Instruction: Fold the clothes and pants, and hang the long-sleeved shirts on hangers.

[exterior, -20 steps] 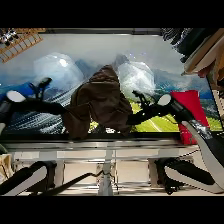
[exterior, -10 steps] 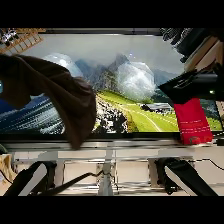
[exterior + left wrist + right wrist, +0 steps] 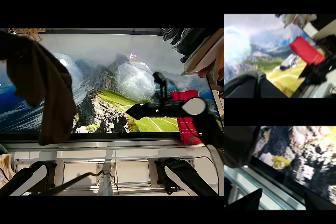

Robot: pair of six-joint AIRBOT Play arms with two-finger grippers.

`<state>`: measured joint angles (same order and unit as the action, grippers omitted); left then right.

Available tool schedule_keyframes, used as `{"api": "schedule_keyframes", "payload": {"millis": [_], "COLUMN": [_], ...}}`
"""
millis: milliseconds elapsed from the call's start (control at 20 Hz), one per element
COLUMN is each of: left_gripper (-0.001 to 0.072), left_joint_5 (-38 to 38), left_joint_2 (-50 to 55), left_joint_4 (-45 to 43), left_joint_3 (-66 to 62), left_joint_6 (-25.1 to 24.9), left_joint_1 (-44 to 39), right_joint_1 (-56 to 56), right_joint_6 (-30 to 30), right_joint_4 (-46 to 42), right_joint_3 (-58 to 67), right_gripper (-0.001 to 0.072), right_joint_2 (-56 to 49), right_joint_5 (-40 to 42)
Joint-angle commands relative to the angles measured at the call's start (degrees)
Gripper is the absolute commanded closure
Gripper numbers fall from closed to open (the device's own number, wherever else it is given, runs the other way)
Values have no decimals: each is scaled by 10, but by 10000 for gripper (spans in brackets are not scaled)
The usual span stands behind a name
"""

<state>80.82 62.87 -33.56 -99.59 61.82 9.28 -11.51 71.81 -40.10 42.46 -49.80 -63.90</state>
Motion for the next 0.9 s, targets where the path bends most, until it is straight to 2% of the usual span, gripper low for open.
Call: {"api": "schedule_keyframes", "payload": {"millis": [0,100,200,300,450,550,700,800,850], "left_gripper": [699,699,699,699,698,698,698,699,698], "left_joint_5": [-173,-243,-262,-253,-172,-133,-123,-126,-126], "left_joint_2": [23,24,27,39,81,120,157,163,162], "left_joint_4": [27,32,31,-8,-102,-103,-41,-17,-17], "left_joint_3": [-6,-7,-7,-6,-6,-6,-6,-6,-6], "left_joint_6": [1,-7,-4,40,115,117,105,91,91], "left_joint_1": [-77,-107,-113,-113,-113,-113,-113,-112,-111], "right_joint_1": [0,0,-5,-27,-71,-99,-122,-122,-121], "right_joint_6": [-117,-137,-149,-161,-203,-251,-315,-305,-274], "right_joint_4": [174,211,228,256,344,432,548,542,514], "right_joint_3": [-88,-88,-88,-88,-88,-84,-43,-1,16], "right_gripper": [71,71,71,70,69,52,13,11,12], "right_joint_2": [-50,-86,-127,-171,-241,-286,-350,-384,-392], "right_joint_5": [78,95,97,118,170,219,299,303,301]}}
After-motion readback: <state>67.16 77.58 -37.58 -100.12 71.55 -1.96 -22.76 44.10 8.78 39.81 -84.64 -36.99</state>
